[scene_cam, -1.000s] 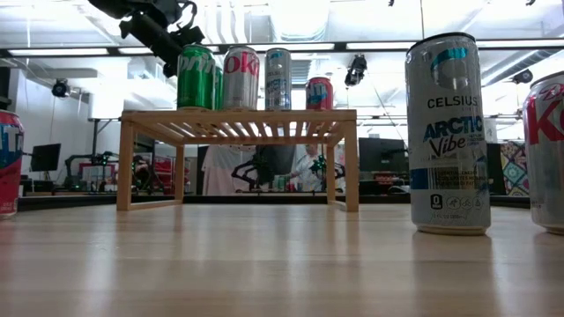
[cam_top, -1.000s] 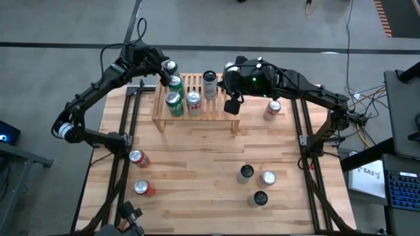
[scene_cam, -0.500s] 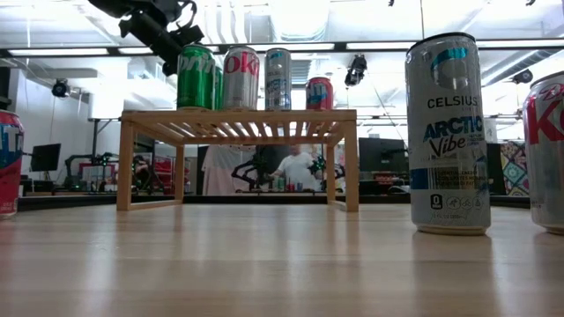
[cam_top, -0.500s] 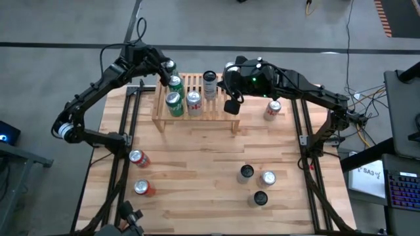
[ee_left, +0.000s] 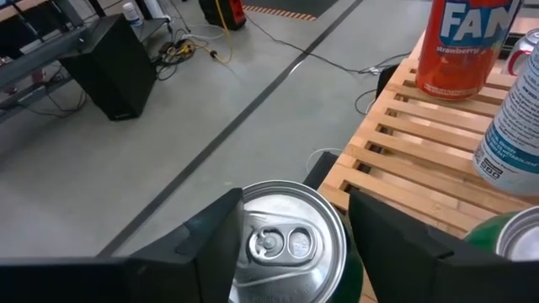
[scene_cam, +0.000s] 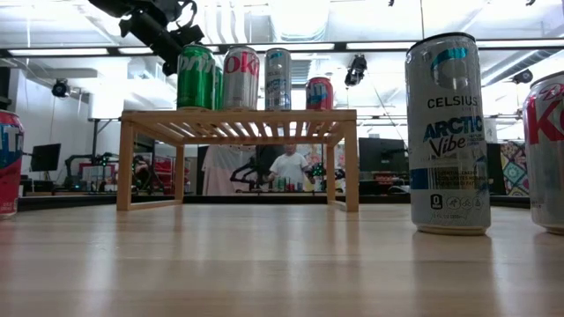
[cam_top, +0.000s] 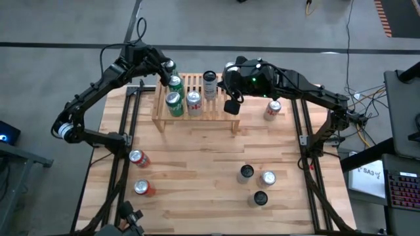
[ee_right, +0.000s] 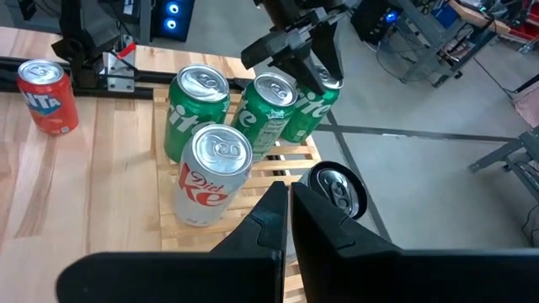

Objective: Place canned beverage on shelf
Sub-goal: Put the green soda can on the shelf

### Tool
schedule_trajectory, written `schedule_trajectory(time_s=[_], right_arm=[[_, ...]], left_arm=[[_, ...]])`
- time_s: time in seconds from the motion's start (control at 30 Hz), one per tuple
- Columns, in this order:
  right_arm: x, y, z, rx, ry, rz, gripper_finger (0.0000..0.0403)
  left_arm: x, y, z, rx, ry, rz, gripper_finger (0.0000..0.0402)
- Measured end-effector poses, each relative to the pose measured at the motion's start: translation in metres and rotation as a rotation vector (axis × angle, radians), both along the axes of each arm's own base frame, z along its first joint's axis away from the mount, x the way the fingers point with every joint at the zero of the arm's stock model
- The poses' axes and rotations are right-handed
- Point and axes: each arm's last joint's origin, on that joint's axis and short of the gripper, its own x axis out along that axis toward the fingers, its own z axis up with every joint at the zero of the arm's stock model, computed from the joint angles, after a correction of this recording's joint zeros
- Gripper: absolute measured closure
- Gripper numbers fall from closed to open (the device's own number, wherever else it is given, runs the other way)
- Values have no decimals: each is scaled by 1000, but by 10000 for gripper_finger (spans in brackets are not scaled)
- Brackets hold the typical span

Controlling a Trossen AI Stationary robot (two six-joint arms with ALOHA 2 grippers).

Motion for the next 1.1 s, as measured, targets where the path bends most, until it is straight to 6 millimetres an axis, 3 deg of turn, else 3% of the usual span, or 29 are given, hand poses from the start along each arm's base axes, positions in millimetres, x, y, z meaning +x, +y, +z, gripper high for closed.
schedule_trajectory(time_s=[0.37,1.1], right_arm=[[0,0,0,0,1,0,394],[-1,0,-1,1,16,1,394]], left_arm=[[0,0,-1,-10,0,4,154],[-5,-7,9,-22,-11,14,133]])
